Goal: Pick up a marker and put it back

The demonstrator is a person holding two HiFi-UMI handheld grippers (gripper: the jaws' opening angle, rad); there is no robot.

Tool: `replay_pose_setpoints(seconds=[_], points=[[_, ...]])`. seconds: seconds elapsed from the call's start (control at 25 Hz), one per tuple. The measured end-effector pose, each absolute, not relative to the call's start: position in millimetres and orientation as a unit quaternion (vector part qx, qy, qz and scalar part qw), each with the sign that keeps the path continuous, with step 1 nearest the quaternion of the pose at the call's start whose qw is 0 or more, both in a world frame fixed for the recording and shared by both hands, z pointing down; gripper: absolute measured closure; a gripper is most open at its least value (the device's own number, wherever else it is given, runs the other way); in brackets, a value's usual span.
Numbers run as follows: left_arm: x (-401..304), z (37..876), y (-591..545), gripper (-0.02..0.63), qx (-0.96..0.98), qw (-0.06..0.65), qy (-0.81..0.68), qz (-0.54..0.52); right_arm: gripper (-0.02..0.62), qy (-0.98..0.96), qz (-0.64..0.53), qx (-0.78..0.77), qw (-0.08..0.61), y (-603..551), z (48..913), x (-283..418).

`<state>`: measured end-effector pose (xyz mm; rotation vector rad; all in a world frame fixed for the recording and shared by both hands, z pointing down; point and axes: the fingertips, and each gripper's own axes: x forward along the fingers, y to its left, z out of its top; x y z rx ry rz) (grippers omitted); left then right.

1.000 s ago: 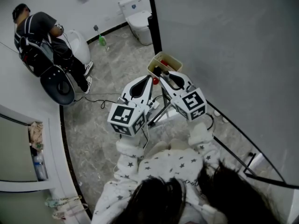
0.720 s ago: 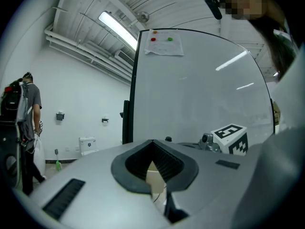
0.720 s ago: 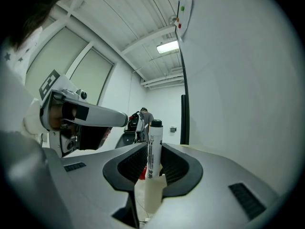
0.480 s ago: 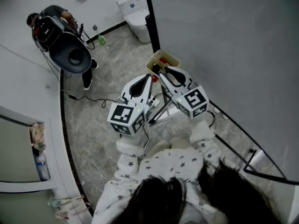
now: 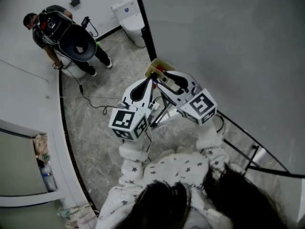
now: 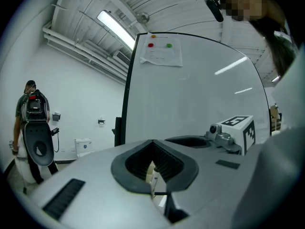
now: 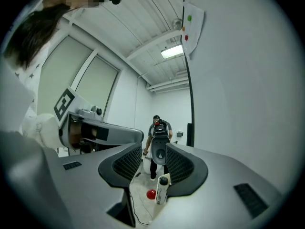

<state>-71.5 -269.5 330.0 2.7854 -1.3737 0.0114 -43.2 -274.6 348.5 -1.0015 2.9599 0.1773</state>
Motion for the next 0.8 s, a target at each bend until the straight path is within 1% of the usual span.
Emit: replay_pose_setpoints(seconds=[0.12,0.16,0.28,0.44,0.8], points=[[-64.6,319.0,-266.3,0.604,0.899,0.018,-0.437,0.0,0.442,0.946,0.054,-0.321,0.01,-265.6,329.4,-36.0],[-61.7,316.5,-264.6,0.604,0.9,0.018,-0.435,0.0,0.489,0.944,0.055,-0.326,0.008,-262.8,323.5,-32.4],[-53.3,313.0,-258.5,0.604,0.905,0.017,-0.425,-0.002,0.589,0.943,0.054,-0.329,0.012,-252.8,313.9,-24.2],[-46.4,313.7,-252.6,0.604,0.907,0.02,-0.42,-0.004,0.589,0.948,0.043,-0.313,0.024,-242.5,313.7,-21.0],[-35.7,316.8,-240.8,0.604,0.909,0.019,-0.417,-0.002,0.589,0.947,0.033,-0.319,0.03,-232.4,314.8,-8.5]])
